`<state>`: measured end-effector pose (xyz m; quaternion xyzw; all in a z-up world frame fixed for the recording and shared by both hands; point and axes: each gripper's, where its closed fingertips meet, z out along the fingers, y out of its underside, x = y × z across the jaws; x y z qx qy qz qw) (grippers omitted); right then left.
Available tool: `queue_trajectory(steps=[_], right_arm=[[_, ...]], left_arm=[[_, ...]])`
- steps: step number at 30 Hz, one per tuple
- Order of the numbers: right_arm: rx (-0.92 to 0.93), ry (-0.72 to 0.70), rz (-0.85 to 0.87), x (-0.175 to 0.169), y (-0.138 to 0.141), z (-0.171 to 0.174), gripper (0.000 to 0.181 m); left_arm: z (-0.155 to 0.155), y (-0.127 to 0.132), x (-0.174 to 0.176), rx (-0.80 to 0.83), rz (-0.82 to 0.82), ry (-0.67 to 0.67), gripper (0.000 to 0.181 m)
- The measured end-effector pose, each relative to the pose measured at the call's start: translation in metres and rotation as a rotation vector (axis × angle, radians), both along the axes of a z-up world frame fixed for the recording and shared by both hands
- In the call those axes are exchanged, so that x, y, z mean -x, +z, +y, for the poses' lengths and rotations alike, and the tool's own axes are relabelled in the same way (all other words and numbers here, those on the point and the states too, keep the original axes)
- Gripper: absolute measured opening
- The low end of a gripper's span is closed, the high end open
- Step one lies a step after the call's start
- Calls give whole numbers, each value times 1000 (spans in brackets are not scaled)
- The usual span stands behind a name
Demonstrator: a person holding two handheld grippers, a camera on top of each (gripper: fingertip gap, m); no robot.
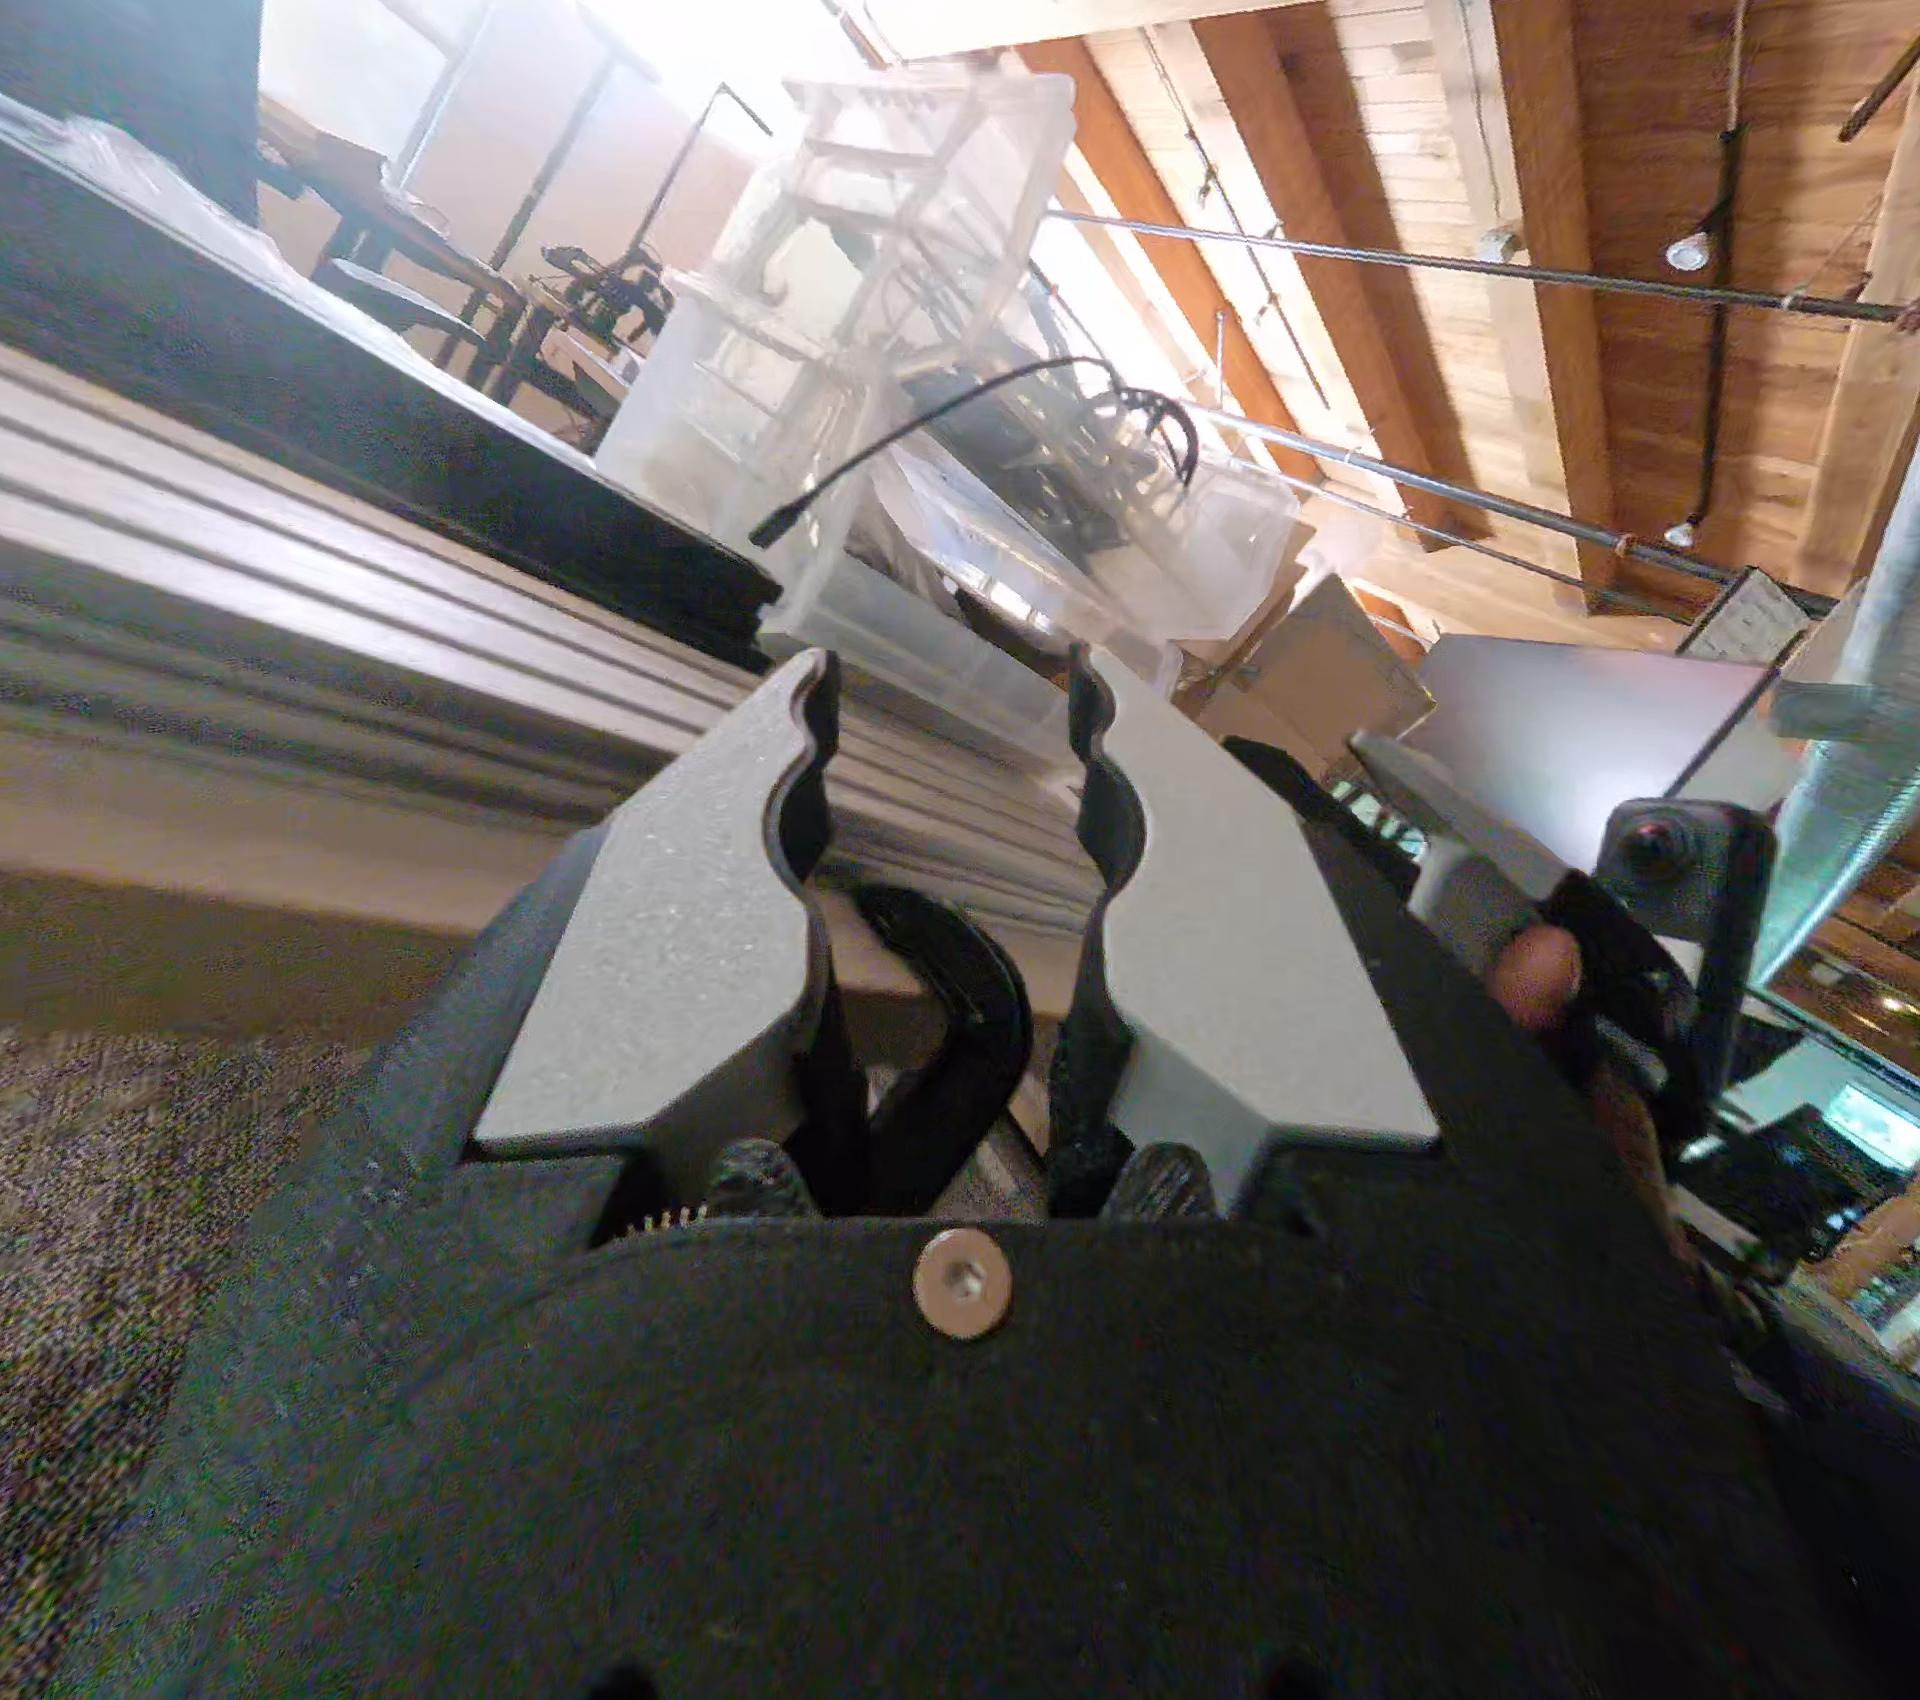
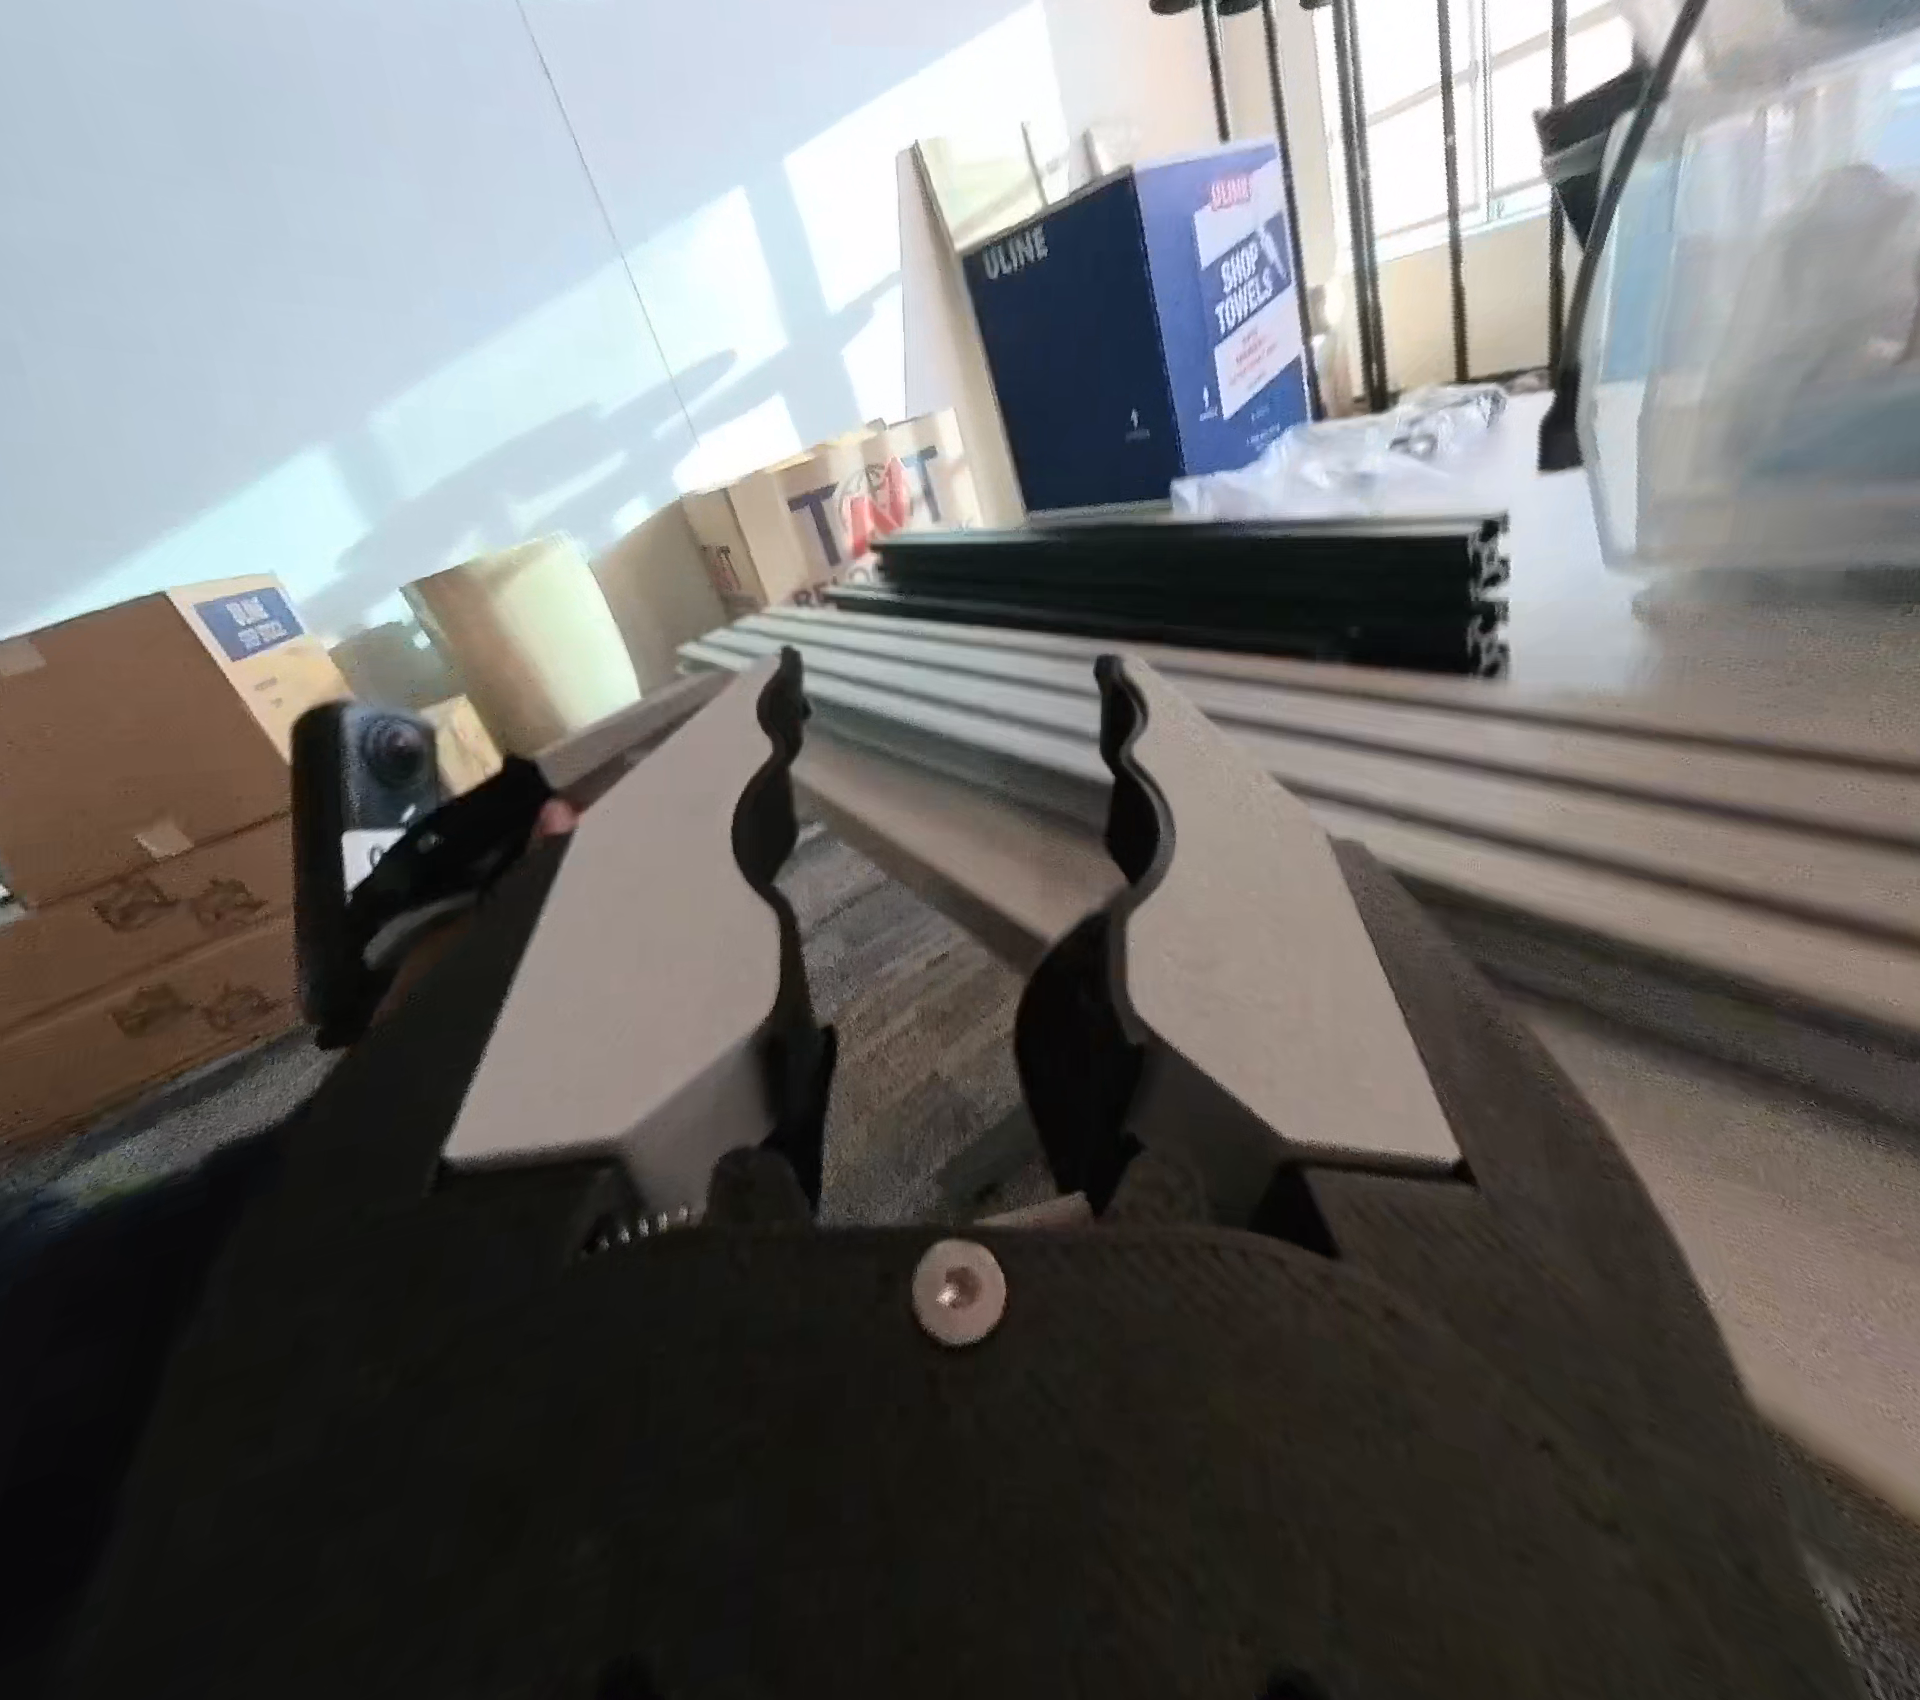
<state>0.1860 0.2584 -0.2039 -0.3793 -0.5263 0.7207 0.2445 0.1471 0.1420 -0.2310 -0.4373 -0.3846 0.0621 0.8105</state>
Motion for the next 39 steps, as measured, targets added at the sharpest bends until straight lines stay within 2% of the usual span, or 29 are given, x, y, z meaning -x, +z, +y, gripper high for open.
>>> queue_trajectory(steps=[4,7,10,14,16,23,29,34,39], right_arm=[[-16,-10,2,41,31,-4,56],[-21,-8,4,52,57,-7,54],[-65,-8,12,47,70,-11,51],[-75,1,-27,29,77,-12,48],[-100,16,-30,15,79,-15,47],[-213,17,-25,-21,68,-2,47],[-237,-49,-61,-25,43,36,47],[-253,-80,-120,-14,16,57,47],[-289,-88,-165,-1,-7,64,47]], left_arm=[[-12,25,23,-1,18,43,56],[-14,46,23,-26,30,34,58],[-19,56,8,-42,36,52,58],[-30,54,-19,-132,-17,98,58],[-30,51,-31,-121,-41,105,59],[-32,67,-59,-87,-49,103,59],[-22,56,-66,-55,-79,95,59],[-15,50,-44,-19,-98,101,59],[-17,34,3,84,-126,115,61]])
